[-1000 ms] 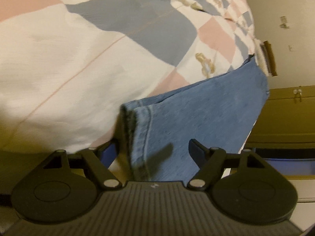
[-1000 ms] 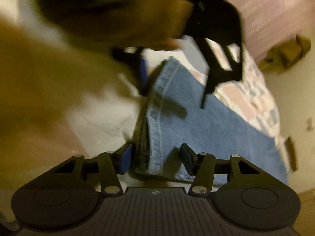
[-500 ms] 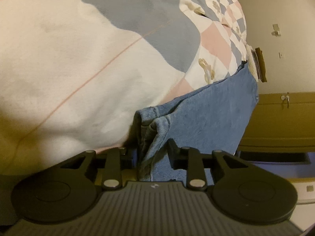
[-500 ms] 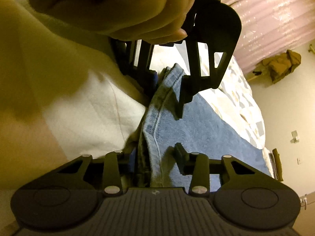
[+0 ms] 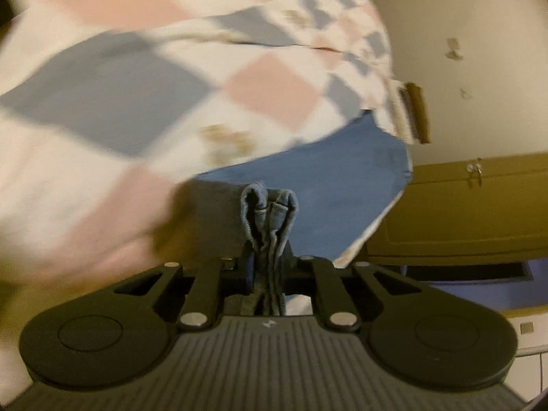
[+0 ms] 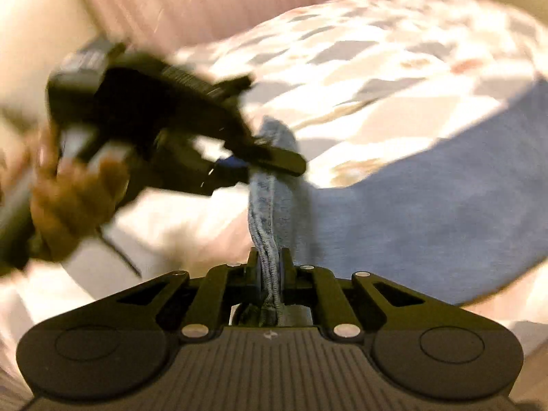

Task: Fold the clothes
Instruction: 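Grasp the jeans hem with the left gripper while the right gripper grasps beside it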

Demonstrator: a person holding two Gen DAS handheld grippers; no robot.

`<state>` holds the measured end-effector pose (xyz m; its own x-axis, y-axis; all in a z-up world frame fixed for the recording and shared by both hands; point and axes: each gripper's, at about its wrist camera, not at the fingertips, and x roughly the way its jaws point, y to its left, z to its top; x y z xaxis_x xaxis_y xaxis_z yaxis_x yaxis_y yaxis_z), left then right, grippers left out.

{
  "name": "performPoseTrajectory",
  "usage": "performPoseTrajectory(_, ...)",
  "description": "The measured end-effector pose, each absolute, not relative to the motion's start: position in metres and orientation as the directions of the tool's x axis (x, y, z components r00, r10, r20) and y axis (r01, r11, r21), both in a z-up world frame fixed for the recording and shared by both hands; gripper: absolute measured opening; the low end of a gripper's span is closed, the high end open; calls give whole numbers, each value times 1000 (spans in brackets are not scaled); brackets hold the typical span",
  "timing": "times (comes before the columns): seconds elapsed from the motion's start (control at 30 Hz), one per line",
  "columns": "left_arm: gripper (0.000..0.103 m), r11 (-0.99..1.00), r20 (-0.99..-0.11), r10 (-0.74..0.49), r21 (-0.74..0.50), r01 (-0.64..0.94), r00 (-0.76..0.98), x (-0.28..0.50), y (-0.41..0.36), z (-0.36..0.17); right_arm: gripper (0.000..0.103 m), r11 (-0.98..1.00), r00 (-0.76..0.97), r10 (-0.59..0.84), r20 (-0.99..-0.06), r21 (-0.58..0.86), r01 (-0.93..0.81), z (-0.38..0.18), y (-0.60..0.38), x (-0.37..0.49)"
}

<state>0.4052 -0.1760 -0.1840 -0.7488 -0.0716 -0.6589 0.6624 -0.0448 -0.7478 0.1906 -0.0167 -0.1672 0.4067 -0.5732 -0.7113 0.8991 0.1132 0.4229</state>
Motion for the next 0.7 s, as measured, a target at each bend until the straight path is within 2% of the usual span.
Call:
performPoseTrajectory(0.2,13,-69,-602,-116,-789,611,-790,246,-186,-179,8,9,412,-592,-693,506,862,-176,-42,-8)
performPoseTrajectory(0.23,16,-73,-598,-124,-790,609,-792,217,-189,-185,8,-7,422,-589,-689,527,850,-186,-47,-39)
performPoseTrajectory(0.33,16,-28,-634,-119,-767,641,-764,140,-197,-208,9,-84,463,-526,-714,585,807,-233,-66,-107)
performPoseTrajectory(0.4,16,-19,-614,-123,-784,620,-780,115,-193,-205,9,-114,475,-468,-745,584,804,-258,-78,-136)
performPoseTrajectory(0.5,20,-122,-586,-197,-781,613,-786,112,-171,-176,9,-114,567,-446,-693,672,731,-274,-80,-159)
performPoseTrajectory(0.57,24,-163,-636,-247,-717,678,-731,122,-156,-165,13,-89,611,-436,-660,707,701,-272,-76,-158)
performPoseTrajectory(0.63,24,-150,-723,-274,-619,771,-634,135,-146,-167,34,-66,649,-434,-625,740,669,-270,-76,-157)
performPoseTrajectory(0.7,24,-105,-789,-282,-540,835,-546,149,-139,-177,42,-19,673,-424,-605,749,662,-269,-86,-153)
